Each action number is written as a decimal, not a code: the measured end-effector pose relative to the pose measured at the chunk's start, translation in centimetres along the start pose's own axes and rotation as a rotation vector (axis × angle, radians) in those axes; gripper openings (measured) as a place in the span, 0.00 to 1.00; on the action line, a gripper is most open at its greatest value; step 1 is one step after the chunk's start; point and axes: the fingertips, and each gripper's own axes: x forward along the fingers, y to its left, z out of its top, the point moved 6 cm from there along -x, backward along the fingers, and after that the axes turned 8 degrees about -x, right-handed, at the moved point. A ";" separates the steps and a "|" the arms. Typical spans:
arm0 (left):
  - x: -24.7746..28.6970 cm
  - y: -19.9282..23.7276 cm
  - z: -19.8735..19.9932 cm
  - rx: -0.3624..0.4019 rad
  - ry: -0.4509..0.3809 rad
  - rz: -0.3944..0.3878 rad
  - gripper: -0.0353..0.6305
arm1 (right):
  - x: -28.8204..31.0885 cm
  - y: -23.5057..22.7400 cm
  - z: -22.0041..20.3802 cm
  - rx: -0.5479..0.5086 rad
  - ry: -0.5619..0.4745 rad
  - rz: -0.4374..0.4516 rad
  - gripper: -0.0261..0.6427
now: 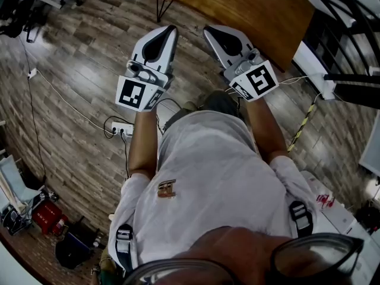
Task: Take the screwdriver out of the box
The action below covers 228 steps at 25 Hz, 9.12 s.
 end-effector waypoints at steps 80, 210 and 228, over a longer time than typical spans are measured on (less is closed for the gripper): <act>39.6 32.6 -9.8 0.090 0.184 -0.038 0.08 | 23.1 -44.4 -13.8 0.020 0.059 -0.069 0.09; 43.7 37.4 -16.3 -0.053 0.425 -0.222 0.16 | 24.3 -44.0 -18.2 0.049 0.217 -0.160 0.09; 40.8 34.2 -11.0 -0.115 0.165 -0.186 0.16 | 24.4 -42.2 -15.2 0.068 0.108 -0.143 0.09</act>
